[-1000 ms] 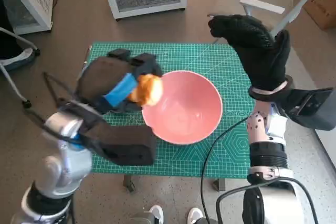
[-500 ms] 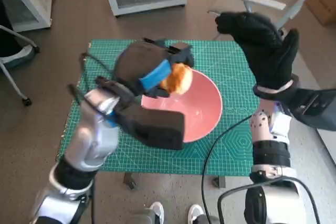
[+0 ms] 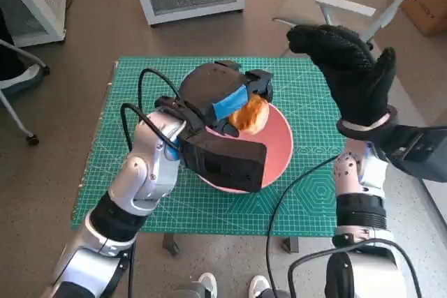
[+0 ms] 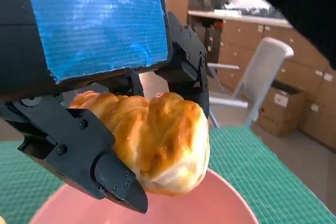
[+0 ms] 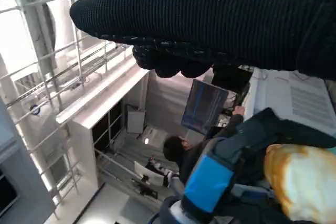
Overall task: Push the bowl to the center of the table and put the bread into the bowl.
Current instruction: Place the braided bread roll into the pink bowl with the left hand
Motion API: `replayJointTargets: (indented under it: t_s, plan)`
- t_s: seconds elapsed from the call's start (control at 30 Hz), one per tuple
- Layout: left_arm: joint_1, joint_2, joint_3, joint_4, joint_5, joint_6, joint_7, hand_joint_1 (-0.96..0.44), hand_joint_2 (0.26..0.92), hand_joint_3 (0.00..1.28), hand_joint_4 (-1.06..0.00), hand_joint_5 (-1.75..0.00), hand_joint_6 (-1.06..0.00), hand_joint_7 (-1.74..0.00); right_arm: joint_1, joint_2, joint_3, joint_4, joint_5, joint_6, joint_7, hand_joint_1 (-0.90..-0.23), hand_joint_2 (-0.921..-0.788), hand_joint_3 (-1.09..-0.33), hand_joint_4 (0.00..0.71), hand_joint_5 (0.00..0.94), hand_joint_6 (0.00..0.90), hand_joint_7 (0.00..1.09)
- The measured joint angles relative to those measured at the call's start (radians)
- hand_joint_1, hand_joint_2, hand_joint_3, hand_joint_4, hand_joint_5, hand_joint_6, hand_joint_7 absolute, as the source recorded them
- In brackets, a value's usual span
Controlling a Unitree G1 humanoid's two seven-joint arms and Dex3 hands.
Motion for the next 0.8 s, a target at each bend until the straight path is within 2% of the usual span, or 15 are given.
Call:
replayJointTargets:
  t_s: [0.63,0.77,0.8]
  plan:
    - [-0.002,-0.022,-0.033,0.111,0.002,-0.019,0.016,0.0,0.92,0.08,-0.7,-1.19,-0.59,-1.18,0.011,-0.008,0.004,-0.019,-0.001,0.005,-0.022,-0.645,-0.921,-0.739,0.222,0.0,0.062,0.53]
    - [-0.002,-0.029,-0.029,0.123,-0.014,-0.014,0.016,0.0,0.92,0.11,-0.66,-1.32,-0.58,-1.1,0.013,-0.008,0.004,-0.021,-0.001,0.007,-0.025,-0.653,-0.921,-0.738,0.222,0.0,0.065,0.53]
    - [-0.002,-0.031,-0.028,0.126,-0.016,-0.012,0.016,0.0,0.92,0.14,-0.63,-1.32,-0.55,-1.15,0.013,-0.008,0.004,-0.022,-0.001,0.009,-0.025,-0.654,-0.921,-0.738,0.222,0.0,0.065,0.53]
